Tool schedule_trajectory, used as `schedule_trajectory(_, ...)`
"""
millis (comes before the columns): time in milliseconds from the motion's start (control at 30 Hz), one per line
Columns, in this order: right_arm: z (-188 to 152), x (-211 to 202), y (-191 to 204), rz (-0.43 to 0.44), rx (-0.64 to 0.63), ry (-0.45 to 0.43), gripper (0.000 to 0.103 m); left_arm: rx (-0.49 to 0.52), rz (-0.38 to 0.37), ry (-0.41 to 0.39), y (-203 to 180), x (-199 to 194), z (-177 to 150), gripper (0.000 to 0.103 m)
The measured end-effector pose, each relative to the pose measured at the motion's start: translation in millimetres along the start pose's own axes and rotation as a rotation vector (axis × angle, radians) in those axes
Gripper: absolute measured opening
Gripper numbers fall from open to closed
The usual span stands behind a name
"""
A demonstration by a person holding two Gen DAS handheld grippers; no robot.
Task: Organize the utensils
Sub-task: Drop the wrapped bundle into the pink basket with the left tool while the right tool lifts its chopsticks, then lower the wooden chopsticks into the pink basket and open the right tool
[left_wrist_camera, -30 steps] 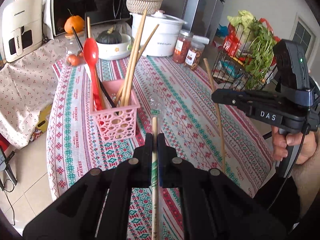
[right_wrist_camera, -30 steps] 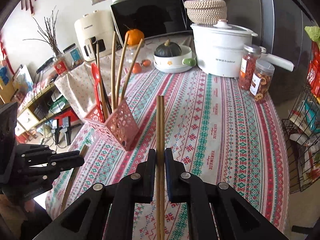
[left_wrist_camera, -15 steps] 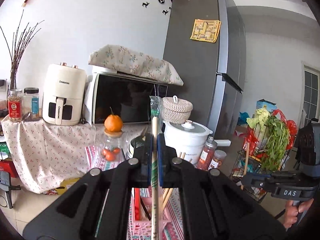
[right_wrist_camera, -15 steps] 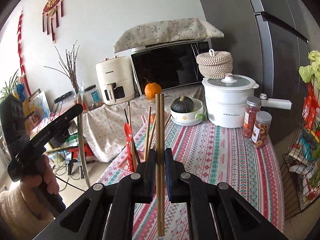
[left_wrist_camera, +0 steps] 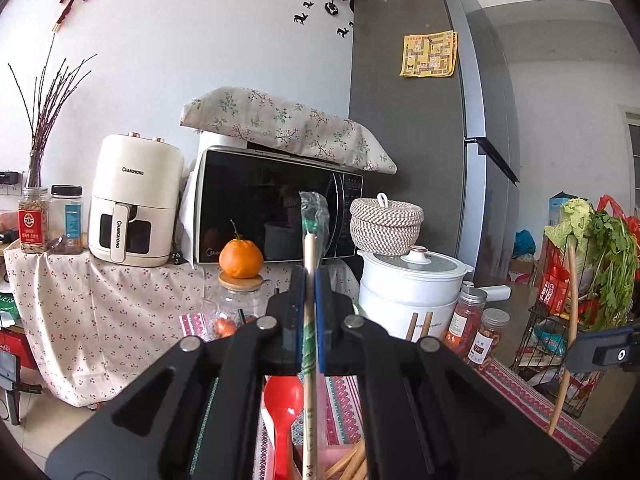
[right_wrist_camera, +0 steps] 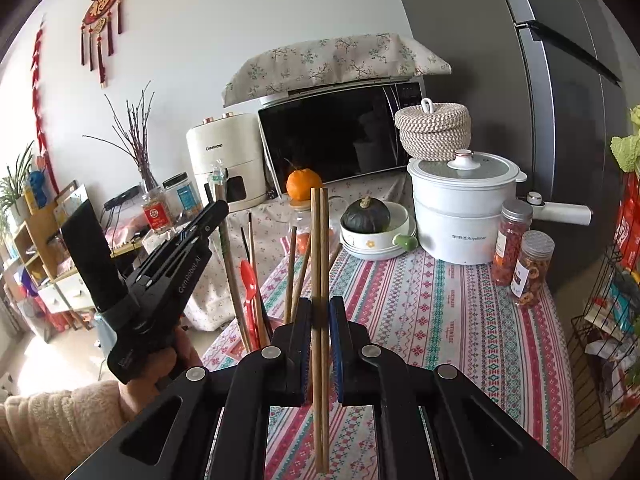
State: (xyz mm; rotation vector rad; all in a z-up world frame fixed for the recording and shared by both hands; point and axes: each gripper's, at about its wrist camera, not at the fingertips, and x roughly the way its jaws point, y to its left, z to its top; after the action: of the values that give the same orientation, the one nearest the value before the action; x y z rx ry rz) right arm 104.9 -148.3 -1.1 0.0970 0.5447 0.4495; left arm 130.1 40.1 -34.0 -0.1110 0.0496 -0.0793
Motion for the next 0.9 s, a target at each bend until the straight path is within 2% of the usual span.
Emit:
schedule_trajectory(133,0.7,6.6,2.7,0.000,0.002,0.001,0.009,0.005,-0.001,0.029,2.9,6.7,-8.2,0.006)
schedule_trajectory(200,0.4,8.4,4.7,0.003,0.001,-0.001,0.009,-0.015,-0.002,0.066,6.6,7.0,-11.6,0.006)
schedule_trajectory(300,0.6,9.1,7.6,0.013,0.006,-0.003,0.009,-0.040,0.018,0.146,12.6,4.4,-11.5,0.012)
schedule_trajectory(400,2.7,8.3,11.7,0.027,0.018,-0.016,0.009,-0.053,0.022,0.219,18.0,-4.9,-2.0,0.024)
schedule_trajectory(467,6.3,6.9,16.8,0.031,0.015,-0.032,0.009,-0.064,0.018,0.261,23.3,-14.9,4.9,0.037)
schedule_trajectory(533,12.8,4.4,22.3,0.036,0.012,-0.058,0.009,-0.061,0.024,0.301,28.6,-27.3,11.6,0.045)
schedule_trajectory(667,26.9,1.9,34.4,0.047,0.017,-0.110,0.009,-0.080,0.051,0.442,42.5,-45.9,10.8,0.067)
schedule_trajectory(767,37.7,4.6,45.7,0.045,0.016,-0.153,0.009,-0.117,0.068,0.573,53.6,-50.6,-3.8,0.073)
schedule_trajectory(900,45.7,17.4,60.8,0.041,0.013,-0.200,0.009,-0.193,0.079,0.679,68.4,-54.9,-24.8,0.076)
